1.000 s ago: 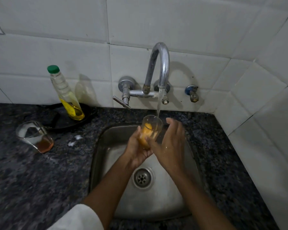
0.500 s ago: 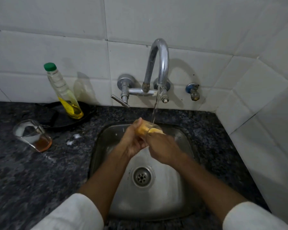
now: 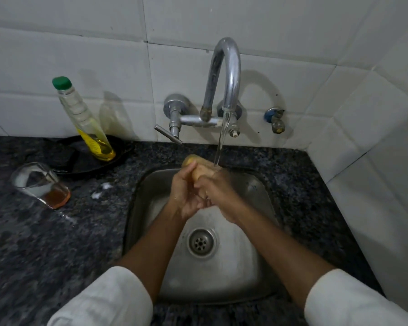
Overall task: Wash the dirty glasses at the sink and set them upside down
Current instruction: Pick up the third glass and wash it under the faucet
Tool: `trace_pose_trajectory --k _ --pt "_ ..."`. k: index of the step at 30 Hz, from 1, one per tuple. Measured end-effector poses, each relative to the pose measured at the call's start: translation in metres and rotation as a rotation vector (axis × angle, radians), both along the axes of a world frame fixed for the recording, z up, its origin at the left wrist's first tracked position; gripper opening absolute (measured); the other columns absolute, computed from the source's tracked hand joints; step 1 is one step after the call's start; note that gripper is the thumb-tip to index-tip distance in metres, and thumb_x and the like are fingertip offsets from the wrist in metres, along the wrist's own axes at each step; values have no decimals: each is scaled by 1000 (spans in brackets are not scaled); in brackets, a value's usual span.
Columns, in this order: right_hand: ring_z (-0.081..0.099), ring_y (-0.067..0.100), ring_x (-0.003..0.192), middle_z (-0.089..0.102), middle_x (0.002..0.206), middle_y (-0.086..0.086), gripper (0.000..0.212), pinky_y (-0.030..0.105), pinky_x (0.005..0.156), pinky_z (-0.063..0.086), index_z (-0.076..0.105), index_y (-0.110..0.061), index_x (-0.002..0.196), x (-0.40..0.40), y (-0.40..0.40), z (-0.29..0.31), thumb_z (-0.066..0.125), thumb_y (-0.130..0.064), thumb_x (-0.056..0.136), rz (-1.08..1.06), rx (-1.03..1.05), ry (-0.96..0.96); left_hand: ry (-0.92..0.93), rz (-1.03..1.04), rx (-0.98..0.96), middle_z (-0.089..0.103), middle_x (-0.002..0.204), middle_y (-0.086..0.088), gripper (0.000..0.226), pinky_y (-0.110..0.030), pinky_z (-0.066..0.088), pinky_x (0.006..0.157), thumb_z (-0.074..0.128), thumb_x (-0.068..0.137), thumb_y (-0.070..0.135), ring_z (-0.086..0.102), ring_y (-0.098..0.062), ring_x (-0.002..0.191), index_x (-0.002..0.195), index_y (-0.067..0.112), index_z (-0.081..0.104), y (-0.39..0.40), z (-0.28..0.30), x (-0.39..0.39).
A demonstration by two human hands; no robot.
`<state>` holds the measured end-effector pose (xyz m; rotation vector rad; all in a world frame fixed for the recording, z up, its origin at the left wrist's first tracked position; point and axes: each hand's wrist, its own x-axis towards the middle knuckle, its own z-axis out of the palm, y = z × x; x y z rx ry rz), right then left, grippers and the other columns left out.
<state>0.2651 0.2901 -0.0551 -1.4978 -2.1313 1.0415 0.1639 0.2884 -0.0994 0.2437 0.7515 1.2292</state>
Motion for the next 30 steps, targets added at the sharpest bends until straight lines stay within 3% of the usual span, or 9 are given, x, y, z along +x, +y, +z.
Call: trace_pose_trajectory --k 3,6,8,12,15,19,24,27,30 --pt "58 33 112 61 123 12 43 46 96 46 50 -13 133 16 1 -17 49 -11 89 353 457 -658 105 -62 -120 74 86 -14 40 -39 60 70 62 92 39 75 -24 73 111 4 62 9 6 -3" --pt "59 29 110 61 123 8 38 45 98 41 54 -17 125 13 -1 -18 52 -16 88 272 444 -661 275 -145 -128 74 87 -11 45 -40 57 82 64 87 48 71 -24 82 109 9 64 11 5 -5" --pt "64 22 99 66 109 3 30 37 80 51 63 -19 113 3 1 -14 57 -17 84 18 159 -202 216 -102 -99 72 95 -13 44 -44 51 91 58 89 47 68 -26 89 107 9 68 8 0 -4" --pt "64 16 73 69 85 5 26 24 57 48 67 -16 99 4 -3 -14 52 -1 82 -493 -665 1002 31 103 -43 67 100 -16 36 -35 52 70 69 81 29 66 -25 83 109 6 65 1 -3 8" --pt "61 20 77 68 84 8 27 27 63 47 65 -13 98 3 -16 -31 43 -8 84 -735 -826 1381 559 246 100 71 105 -4 45 -33 58 79 82 72 11 69 -18 91 113 17 65 2 2 14" --pt "68 24 91 74 93 12 37 29 65 58 69 -9 108 -7 -19 -43 41 -26 90 -808 -878 1571 1258 188 564 70 102 12 63 -20 55 84 87 58 26 66 2 97 116 22 63 -4 6 14" --pt "65 14 66 69 73 2 23 25 54 52 67 -15 90 -5 -9 -34 47 -26 93 -838 -797 1361 1133 253 639 70 108 3 72 -26 57 83 90 53 34 68 -8 100 118 18 61 -1 9 5" --pt "68 13 69 72 80 -1 17 26 55 50 67 -18 98 4 -12 -29 55 -29 94 -699 -498 1132 749 260 227 63 124 -8 65 -36 61 79 84 72 35 69 -22 104 128 26 52 8 9 8" --pt "65 19 103 69 110 -1 26 39 81 54 65 -20 112 18 -12 -35 52 -35 93 -152 65 435 195 -21 -17 67 119 -23 61 -43 59 80 56 91 57 70 -34 100 128 8 55 12 0 1"
